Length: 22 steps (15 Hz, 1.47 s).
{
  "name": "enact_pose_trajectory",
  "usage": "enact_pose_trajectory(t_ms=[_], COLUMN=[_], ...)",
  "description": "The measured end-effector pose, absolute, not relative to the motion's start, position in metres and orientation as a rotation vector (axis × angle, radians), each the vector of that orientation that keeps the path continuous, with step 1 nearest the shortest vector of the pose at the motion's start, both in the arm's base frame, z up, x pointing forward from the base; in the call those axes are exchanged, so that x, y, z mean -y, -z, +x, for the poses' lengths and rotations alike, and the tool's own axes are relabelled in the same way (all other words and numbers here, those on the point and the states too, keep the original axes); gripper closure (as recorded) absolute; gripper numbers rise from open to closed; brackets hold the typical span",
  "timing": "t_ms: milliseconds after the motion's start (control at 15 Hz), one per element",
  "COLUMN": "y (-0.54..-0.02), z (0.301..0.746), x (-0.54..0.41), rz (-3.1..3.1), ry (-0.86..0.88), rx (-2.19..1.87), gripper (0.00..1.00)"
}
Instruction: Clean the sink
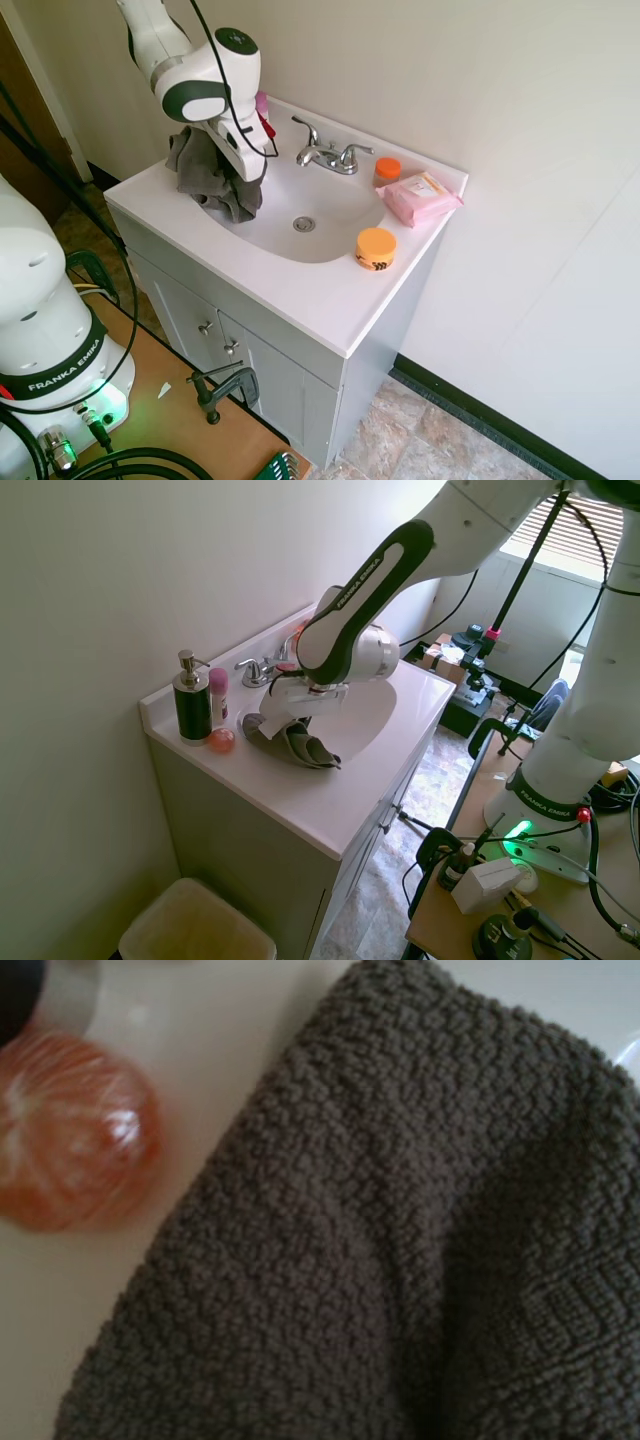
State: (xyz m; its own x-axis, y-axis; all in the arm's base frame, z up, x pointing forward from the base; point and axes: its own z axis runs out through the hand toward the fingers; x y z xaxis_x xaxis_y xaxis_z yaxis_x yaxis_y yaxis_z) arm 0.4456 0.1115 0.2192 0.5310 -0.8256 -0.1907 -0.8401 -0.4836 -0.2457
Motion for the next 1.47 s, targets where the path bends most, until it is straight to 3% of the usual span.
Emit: enact_pose_trajectory(t_ms=[533,600,1467], y=[-0.261,-0.262,-0.296], z=[0.382,0.376,0.362], x=[-0.140,-0.140,-0.164], rz=[-2.648,-2.663,-2.803], ry=[-0.079,-0.088,-0.034], rx=[-1.125,-1.107,-0.880], gripper=[1.00,0.00,0.00])
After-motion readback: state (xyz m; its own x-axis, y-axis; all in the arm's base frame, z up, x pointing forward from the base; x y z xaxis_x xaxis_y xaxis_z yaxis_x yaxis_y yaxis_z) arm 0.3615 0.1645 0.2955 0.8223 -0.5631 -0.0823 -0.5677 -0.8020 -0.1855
